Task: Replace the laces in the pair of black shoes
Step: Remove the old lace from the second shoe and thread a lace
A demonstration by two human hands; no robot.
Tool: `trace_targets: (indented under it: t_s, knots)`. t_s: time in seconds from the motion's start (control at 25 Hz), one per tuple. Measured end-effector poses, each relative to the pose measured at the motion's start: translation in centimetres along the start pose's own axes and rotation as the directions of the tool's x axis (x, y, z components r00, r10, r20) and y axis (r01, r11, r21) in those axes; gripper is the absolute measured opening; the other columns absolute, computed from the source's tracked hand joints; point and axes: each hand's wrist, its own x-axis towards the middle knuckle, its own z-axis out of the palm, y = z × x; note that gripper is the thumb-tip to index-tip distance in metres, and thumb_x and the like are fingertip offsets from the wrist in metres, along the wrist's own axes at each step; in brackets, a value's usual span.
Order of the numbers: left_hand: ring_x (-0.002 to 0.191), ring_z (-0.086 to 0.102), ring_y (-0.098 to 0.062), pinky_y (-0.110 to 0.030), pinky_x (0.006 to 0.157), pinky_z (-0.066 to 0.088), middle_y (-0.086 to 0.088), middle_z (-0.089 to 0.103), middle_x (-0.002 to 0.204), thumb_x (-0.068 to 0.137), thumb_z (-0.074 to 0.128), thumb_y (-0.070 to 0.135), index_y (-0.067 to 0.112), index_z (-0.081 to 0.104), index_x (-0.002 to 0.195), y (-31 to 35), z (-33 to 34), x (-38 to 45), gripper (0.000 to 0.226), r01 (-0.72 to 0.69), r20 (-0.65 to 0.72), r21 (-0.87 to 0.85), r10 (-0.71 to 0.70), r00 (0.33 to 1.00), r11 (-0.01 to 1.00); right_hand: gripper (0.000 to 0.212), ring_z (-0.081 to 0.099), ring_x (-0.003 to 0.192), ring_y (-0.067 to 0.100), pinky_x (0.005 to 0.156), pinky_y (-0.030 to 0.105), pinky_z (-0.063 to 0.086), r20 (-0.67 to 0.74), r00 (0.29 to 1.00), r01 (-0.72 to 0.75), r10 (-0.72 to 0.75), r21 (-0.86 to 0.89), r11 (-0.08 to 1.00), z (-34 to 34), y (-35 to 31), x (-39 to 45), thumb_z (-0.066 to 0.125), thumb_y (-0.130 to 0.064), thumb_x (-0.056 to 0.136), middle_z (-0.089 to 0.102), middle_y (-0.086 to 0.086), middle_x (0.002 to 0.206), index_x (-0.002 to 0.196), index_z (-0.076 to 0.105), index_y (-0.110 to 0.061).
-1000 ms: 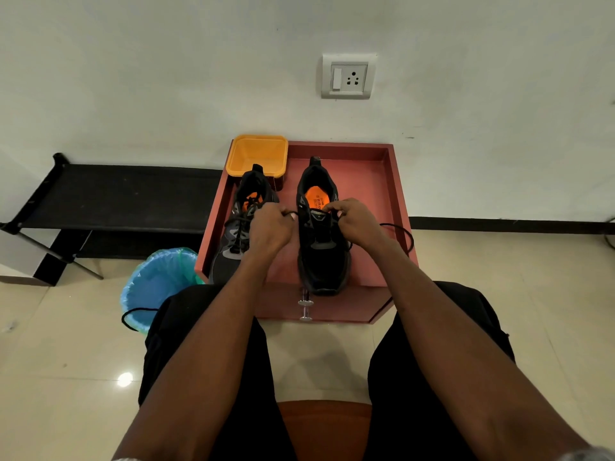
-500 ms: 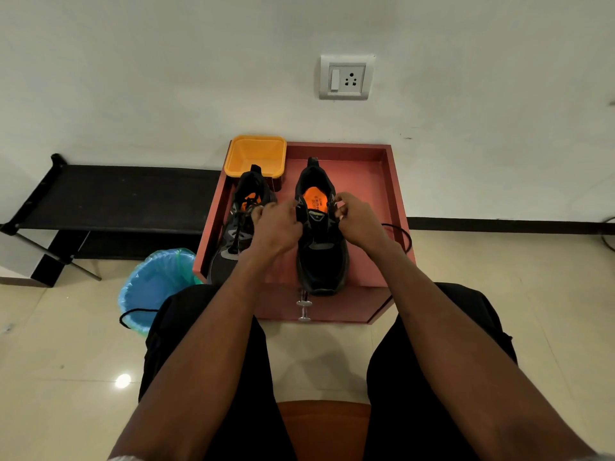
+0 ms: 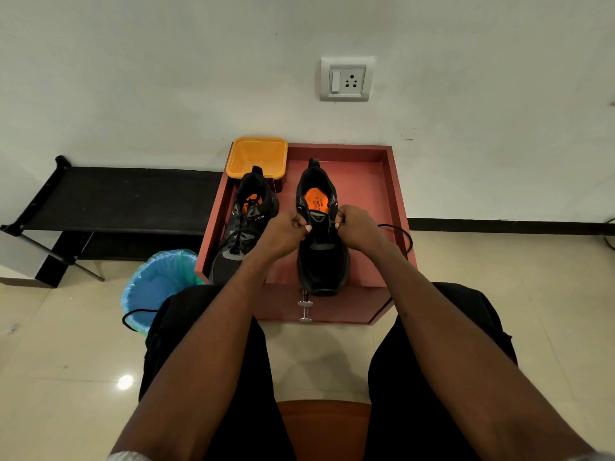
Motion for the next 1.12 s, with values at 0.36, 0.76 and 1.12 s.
trace_targets:
  t_s: [0.36,0.76,1.12]
  knots:
    - [0.106,0.06,-0.04,-0.044,0.085,0.047,-0.019,0.064,0.111,0.09,0.052,0.01,0.001,0.059,0.114,0.4,-1.9,-2.0,0.026,0.223,-0.397,0.356,-0.069,0.915,0.907,0.013,0.059,0.089,0.03,0.087,0.043,0.044,-0.009,1.0,-0.018,0.018,-0.03,0.999,-0.2,0.0,-0.5,0.049,0.0,0.085,0.062,0.01,0.093,0.085,0.054,-0.013]
    - [0.119,0.048,-0.038,-0.052,0.103,0.04,-0.018,0.052,0.125,0.084,0.058,0.012,0.004,0.057,0.117,0.3,-1.5,-1.2,0.034,0.184,-0.387,0.39,-0.021,0.922,0.902,0.009,0.052,0.06,0.014,0.053,0.024,0.047,0.113,0.988,-0.14,0.1,0.436,0.889,-4.1,-0.5,-1.9,0.053,-0.002,0.095,0.059,0.008,0.074,0.096,0.06,-0.006]
    - [0.116,0.063,-0.028,-0.034,0.099,0.048,-0.019,0.067,0.121,0.102,0.043,0.014,-0.001,0.052,0.135,3.1,-2.4,-3.0,0.037,0.239,0.346,-0.724,0.042,0.937,0.647,0.013,0.07,0.072,0.006,0.07,0.019,0.054,-0.09,0.982,0.183,-0.163,0.628,0.756,-6.1,-3.5,-4.4,0.062,-0.003,0.094,0.074,0.005,0.083,0.103,0.071,0.001]
